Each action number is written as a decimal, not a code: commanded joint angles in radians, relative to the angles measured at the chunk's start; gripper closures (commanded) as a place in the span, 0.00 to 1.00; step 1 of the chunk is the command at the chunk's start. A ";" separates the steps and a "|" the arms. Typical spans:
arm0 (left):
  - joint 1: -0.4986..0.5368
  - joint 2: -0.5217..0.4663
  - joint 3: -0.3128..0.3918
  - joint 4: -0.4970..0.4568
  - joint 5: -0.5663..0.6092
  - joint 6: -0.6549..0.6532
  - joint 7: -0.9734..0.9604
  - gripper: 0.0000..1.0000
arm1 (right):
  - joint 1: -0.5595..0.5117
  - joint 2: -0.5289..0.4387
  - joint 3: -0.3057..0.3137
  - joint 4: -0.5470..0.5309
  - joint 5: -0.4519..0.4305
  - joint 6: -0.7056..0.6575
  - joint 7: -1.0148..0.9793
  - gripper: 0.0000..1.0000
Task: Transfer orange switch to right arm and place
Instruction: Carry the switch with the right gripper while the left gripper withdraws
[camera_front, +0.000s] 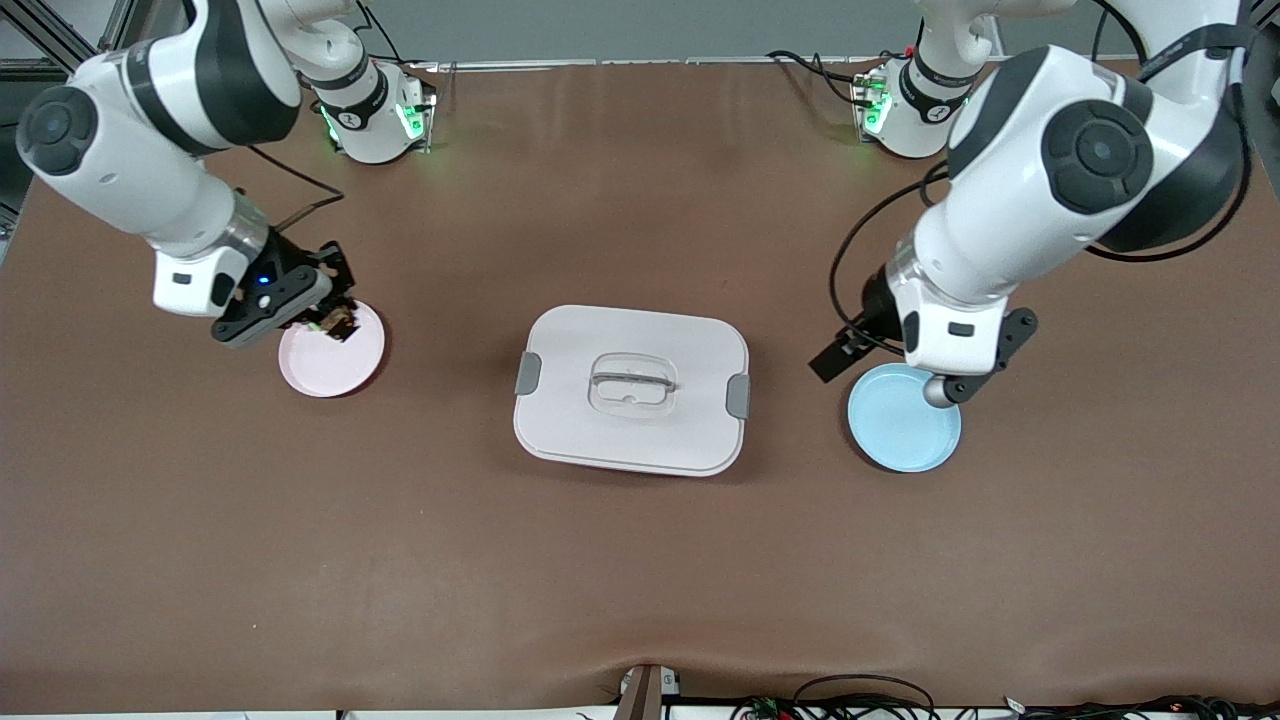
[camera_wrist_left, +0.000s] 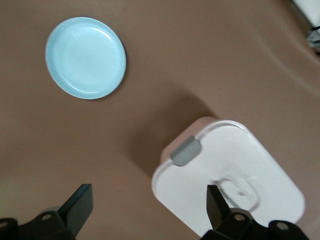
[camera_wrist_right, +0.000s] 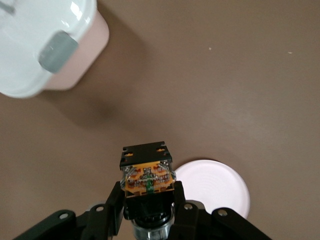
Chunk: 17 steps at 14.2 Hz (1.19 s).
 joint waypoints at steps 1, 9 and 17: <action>0.014 -0.021 -0.002 -0.014 0.037 -0.045 0.086 0.00 | -0.078 0.014 0.017 -0.005 -0.062 -0.004 -0.187 0.89; 0.084 -0.050 -0.008 -0.014 0.045 -0.085 0.268 0.00 | -0.149 0.059 0.017 -0.112 -0.208 0.191 -0.478 0.87; 0.124 -0.058 -0.002 -0.012 0.045 -0.109 0.399 0.00 | -0.204 0.131 0.015 -0.163 -0.238 0.309 -0.670 0.87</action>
